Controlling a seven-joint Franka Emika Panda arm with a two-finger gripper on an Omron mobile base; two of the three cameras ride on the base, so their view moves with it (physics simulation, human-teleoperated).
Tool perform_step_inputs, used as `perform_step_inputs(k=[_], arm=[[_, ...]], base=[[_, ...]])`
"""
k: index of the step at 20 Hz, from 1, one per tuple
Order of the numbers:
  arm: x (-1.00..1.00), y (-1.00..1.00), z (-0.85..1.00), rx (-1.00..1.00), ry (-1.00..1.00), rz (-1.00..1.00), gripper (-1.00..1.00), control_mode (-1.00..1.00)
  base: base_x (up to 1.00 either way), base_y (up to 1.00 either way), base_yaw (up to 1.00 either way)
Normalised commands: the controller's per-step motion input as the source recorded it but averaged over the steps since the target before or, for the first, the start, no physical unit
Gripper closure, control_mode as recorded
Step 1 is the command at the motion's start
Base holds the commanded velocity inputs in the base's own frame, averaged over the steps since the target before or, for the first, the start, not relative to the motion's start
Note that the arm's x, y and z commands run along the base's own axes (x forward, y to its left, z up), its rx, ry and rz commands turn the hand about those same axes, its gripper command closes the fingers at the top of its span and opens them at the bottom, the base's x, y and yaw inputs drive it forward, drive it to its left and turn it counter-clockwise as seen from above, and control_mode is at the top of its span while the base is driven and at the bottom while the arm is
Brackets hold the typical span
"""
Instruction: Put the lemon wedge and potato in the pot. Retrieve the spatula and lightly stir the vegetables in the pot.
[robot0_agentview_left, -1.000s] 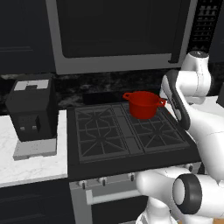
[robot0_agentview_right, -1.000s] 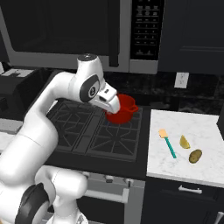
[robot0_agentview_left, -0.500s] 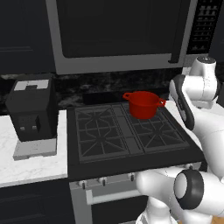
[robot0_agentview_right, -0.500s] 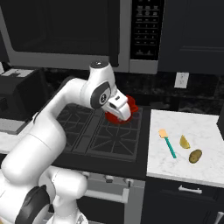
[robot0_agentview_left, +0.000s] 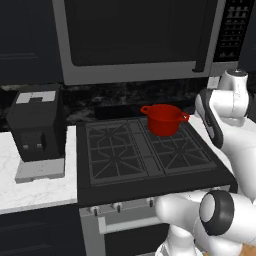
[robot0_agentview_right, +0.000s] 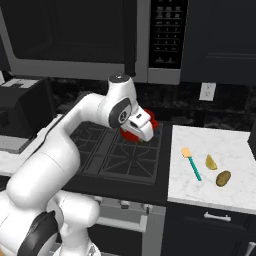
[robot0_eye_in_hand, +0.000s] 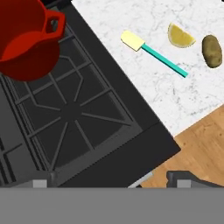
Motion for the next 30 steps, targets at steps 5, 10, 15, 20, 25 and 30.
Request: perform_step_inputs(k=[5,10,15,20,25,30], arm=[[0.33,-0.32,-0.03,0.03,0.1,0.0,-1.0,-1.0],[0.28,-0.62,-0.11,0.07,0.12,0.0,-1.0,-1.0],[0.3,-0.52,-0.19,0.04,0.13,0.0,-1.0,-1.0],[0.23,-0.49,-0.25,0.02,0.12,0.0,-1.0,-1.0],[0.16,-0.62,-0.35,0.02,0.11,0.0,-1.0,-1.0],[0.19,-0.6,-0.37,0.01,0.09,0.0,-1.0,-1.0]], base=[[0.0,0.0,0.0],[0.0,0.0,0.0],[0.0,0.0,0.0],[0.0,0.0,0.0],[0.0,0.0,0.0],[0.0,0.0,0.0]])
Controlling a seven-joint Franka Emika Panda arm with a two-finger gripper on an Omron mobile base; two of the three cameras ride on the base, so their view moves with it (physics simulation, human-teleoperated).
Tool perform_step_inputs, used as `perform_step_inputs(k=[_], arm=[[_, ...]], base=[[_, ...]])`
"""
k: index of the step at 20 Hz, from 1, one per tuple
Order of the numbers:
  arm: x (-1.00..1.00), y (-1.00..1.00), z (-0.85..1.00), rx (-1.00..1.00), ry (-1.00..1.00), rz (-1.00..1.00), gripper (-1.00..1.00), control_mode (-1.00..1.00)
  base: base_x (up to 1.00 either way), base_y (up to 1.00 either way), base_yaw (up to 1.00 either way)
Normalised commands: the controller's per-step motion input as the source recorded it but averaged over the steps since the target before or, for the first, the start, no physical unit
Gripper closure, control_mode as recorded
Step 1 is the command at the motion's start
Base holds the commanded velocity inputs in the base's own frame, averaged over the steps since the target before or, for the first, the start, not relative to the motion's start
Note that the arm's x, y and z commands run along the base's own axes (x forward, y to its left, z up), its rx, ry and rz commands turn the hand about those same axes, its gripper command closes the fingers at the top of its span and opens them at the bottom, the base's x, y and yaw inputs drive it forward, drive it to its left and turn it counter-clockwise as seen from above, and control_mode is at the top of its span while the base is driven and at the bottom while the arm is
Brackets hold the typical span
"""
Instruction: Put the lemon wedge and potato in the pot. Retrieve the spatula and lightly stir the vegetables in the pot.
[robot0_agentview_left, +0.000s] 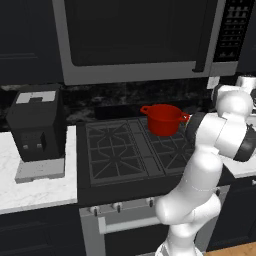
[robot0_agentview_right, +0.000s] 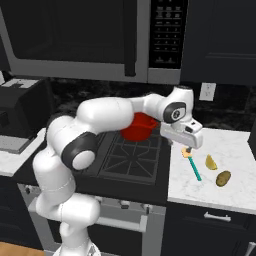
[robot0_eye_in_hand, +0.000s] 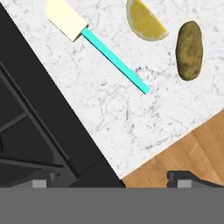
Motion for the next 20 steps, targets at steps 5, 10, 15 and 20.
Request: perform_step_inputs(k=[5,10,15,20], arm=[[0.13,-0.29,-0.24,0.0,0.01,0.0,-1.0,-1.0],[0.22,-0.06,-0.26,0.0,0.0,0.01,-1.0,-1.0],[0.31,-0.52,-0.49,0.0,0.0,0.07,-1.0,-1.0],[0.04,-0.62,-0.35,0.0,-0.06,0.18,-1.0,-1.0]], base=[[0.0,0.0,0.0],[0.0,0.0,0.0],[0.0,0.0,0.0],[0.0,0.0,0.0]])
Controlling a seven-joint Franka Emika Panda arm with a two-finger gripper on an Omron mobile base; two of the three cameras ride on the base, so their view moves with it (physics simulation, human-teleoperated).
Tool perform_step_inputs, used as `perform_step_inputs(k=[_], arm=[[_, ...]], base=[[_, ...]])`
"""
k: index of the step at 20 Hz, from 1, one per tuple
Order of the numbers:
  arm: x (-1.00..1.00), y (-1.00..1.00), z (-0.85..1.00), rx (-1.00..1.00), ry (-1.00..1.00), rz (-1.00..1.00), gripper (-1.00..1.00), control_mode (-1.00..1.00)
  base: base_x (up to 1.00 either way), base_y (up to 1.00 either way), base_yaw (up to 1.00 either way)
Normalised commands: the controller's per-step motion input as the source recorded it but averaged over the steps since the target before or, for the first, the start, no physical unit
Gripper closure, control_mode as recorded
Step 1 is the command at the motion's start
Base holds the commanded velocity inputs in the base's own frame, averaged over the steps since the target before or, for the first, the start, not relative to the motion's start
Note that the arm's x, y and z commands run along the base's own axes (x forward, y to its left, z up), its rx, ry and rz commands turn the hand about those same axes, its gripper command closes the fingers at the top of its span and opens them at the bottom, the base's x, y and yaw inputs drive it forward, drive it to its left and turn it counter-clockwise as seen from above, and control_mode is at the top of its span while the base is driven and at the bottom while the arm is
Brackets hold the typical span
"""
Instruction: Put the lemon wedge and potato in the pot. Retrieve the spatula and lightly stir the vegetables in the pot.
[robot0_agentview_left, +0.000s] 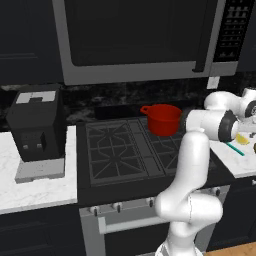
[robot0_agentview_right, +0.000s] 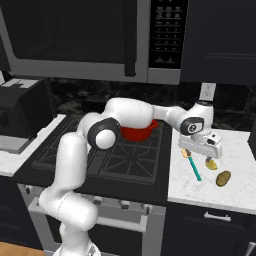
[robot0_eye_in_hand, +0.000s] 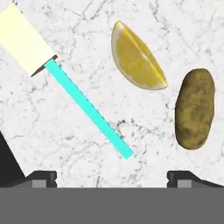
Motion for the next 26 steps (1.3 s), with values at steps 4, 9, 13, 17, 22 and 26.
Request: perform_step_inputs(k=[4,9,13,17,22,26], arm=[[0.1,-0.02,-0.15,0.0,-0.1,0.41,-1.0,-1.0],[0.25,-0.02,-0.2,0.0,0.0,0.35,-1.0,-1.0],[0.18,-0.18,-0.19,0.0,0.01,0.07,-1.0,-1.0],[0.29,-0.32,-0.1,0.0,0.03,0.0,-1.0,-1.0],[0.34,-0.25,-0.14,0.0,0.02,0.0,-1.0,-1.0],[0.16,-0.31,-0.22,0.01,0.0,0.02,-1.0,-1.0]], base=[[0.0,0.0,0.0],[0.0,0.0,0.0],[0.0,0.0,0.0],[0.0,0.0,0.0],[0.0,0.0,0.0],[0.0,0.0,0.0]])
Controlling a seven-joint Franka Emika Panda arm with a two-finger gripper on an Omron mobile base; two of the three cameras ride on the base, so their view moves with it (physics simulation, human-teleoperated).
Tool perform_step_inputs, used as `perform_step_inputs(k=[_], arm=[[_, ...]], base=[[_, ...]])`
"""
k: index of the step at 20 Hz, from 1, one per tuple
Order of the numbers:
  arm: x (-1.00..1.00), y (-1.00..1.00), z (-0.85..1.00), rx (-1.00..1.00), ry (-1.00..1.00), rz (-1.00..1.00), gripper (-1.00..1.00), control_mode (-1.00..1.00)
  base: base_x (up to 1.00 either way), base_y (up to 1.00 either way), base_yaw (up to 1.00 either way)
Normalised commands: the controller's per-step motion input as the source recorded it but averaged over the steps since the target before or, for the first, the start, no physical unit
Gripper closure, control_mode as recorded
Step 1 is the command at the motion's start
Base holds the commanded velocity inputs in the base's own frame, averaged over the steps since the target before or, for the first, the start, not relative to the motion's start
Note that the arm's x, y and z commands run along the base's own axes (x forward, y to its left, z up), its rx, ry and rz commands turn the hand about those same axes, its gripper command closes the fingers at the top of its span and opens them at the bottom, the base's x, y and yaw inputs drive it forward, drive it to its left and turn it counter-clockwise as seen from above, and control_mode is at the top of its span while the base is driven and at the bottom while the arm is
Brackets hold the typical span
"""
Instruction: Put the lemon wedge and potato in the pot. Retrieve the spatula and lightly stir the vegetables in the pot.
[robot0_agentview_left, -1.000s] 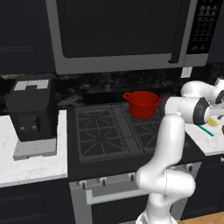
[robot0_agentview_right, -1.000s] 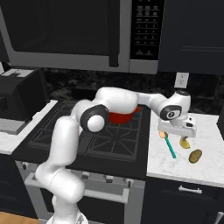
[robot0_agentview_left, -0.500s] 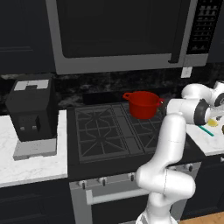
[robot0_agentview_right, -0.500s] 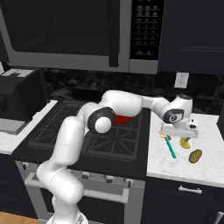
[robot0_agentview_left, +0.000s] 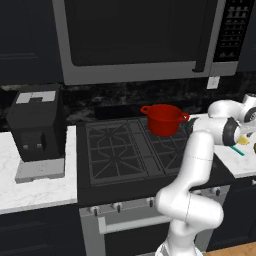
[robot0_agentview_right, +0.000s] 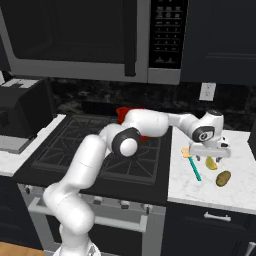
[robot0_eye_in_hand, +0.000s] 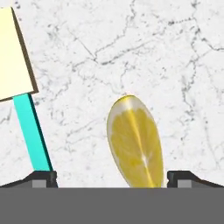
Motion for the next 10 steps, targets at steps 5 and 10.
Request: perform_step_inputs(k=[5,10], arm=[[0.06,-0.28,-0.34,0.0,0.01,0.03,-1.0,-1.0],[0.19,-0.03,-0.37,0.0,0.0,0.02,-1.0,-1.0]], base=[[0.0,0.0,0.0],[0.0,0.0,0.0]])
